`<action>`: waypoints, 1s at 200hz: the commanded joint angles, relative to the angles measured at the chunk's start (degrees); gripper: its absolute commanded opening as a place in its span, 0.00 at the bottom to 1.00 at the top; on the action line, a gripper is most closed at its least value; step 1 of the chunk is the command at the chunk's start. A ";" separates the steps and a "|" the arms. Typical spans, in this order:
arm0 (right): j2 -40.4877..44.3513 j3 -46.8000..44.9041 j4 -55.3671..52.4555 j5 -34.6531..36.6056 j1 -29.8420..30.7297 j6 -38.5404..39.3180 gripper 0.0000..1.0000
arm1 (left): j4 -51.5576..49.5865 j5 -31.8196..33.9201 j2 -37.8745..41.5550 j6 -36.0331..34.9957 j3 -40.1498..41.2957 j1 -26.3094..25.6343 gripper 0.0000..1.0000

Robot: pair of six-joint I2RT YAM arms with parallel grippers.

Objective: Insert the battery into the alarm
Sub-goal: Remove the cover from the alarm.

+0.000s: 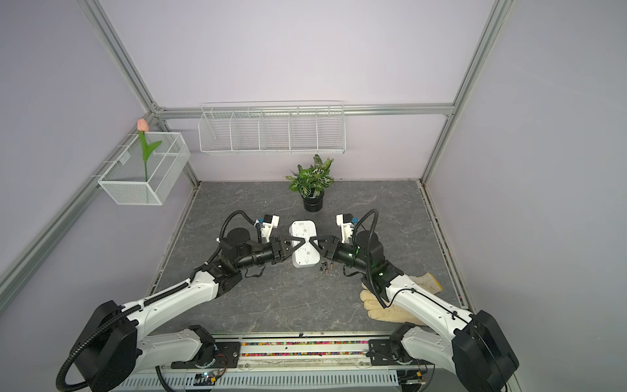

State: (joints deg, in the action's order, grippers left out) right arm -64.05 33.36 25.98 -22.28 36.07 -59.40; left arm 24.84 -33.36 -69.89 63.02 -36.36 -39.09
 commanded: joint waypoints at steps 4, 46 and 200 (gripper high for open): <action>-0.15 1.43 0.82 -4.79 1.70 -0.85 0.47 | 8.21 -2.52 0.33 1.99 -0.91 -0.64 0.19; -0.31 2.49 -1.17 -5.00 2.57 0.87 0.39 | 11.63 -3.19 0.19 3.98 -0.99 -0.64 0.18; 3.21 4.03 -6.58 -2.54 3.32 3.06 0.30 | 8.92 -3.97 1.29 3.60 -1.09 -0.64 0.16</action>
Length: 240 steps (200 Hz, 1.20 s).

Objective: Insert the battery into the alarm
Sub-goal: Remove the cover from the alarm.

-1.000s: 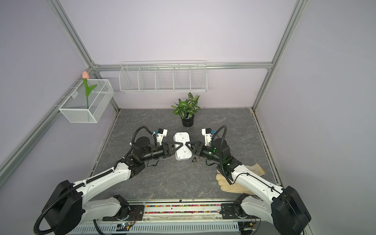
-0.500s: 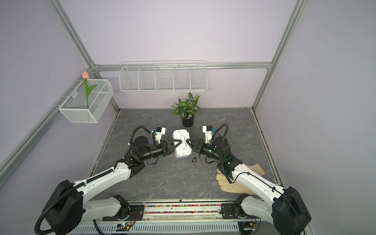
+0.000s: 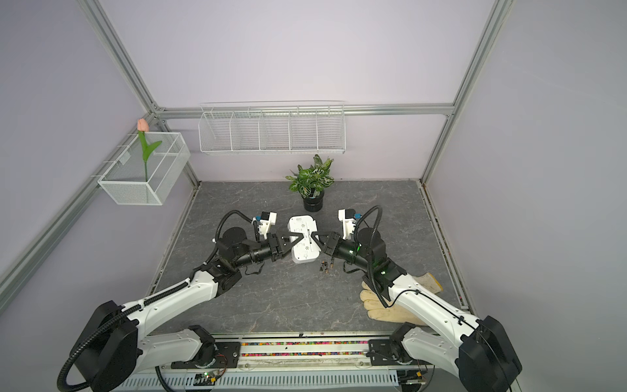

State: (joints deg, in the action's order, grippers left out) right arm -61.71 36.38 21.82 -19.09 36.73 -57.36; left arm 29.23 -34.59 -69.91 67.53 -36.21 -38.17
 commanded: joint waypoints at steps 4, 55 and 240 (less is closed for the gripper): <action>0.97 1.05 -2.64 -5.70 2.68 1.10 0.30 | 4.44 -2.68 1.35 -0.99 -1.24 -1.55 0.16; 1.77 0.81 -2.89 -5.37 2.72 1.03 0.26 | 3.43 -2.06 1.18 -1.60 -0.62 -1.55 0.16; 4.58 0.59 -4.25 -4.90 2.65 1.42 0.11 | -1.90 0.70 0.28 -4.25 0.35 -1.55 0.16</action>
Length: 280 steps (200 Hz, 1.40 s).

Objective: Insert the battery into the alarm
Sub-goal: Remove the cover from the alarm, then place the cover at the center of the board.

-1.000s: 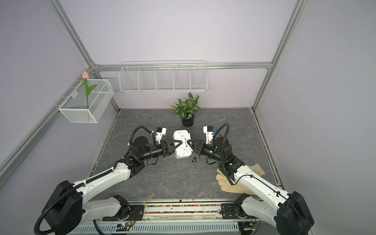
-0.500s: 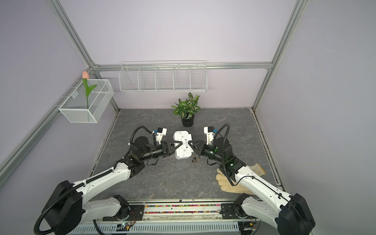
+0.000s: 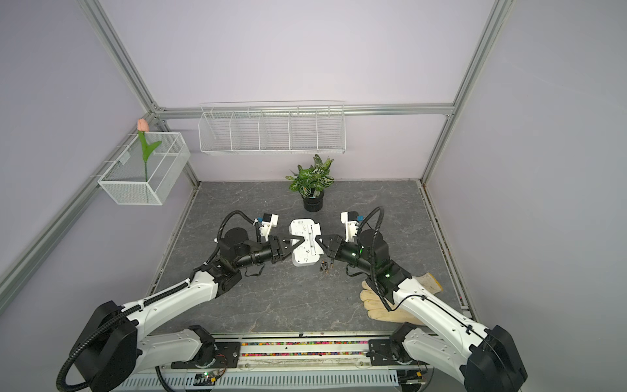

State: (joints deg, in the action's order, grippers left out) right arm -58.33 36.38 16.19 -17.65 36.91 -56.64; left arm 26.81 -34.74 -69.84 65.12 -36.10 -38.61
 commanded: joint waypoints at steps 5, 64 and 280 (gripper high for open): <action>1.25 0.66 1.16 -6.37 2.44 0.79 0.11 | 0.21 0.84 0.25 -2.08 0.24 -1.12 0.16; 4.73 -0.38 -2.79 -4.69 0.64 1.46 0.10 | -11.25 4.09 1.97 -8.89 1.99 -1.12 0.16; 24.03 -20.25 -42.13 14.07 7.25 -12.07 0.07 | -5.06 10.49 -1.48 -7.82 17.37 -0.86 0.17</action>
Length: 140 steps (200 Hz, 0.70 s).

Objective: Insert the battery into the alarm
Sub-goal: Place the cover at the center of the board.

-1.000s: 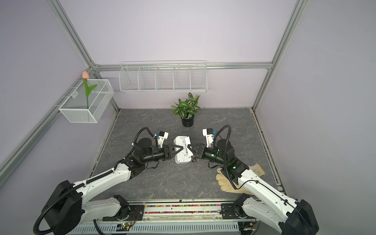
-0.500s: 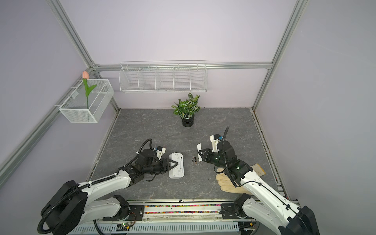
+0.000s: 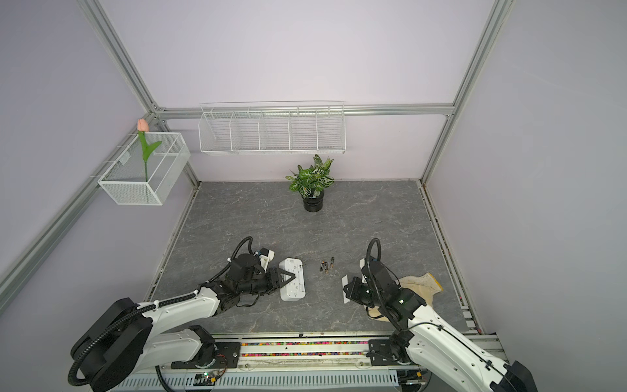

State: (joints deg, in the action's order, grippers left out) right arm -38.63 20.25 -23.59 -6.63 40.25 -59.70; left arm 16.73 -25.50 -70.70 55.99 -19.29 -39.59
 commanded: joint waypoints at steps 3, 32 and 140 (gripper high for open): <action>4.71 -4.57 -2.40 3.25 4.36 -9.45 0.07 | 5.12 1.24 -0.73 1.32 0.57 0.13 0.17; 4.69 -6.23 -2.06 4.54 7.48 -11.73 0.07 | 5.72 1.15 -1.46 1.41 0.70 0.13 0.17; 0.69 -9.43 -0.64 11.60 21.87 -21.29 0.20 | 6.96 1.33 -2.82 1.82 1.10 0.16 0.17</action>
State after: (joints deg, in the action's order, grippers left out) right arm -37.69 11.84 -24.14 1.52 59.96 -77.17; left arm 20.01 -24.82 -72.88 56.97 -18.72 -39.59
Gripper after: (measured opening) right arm 0.172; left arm 0.487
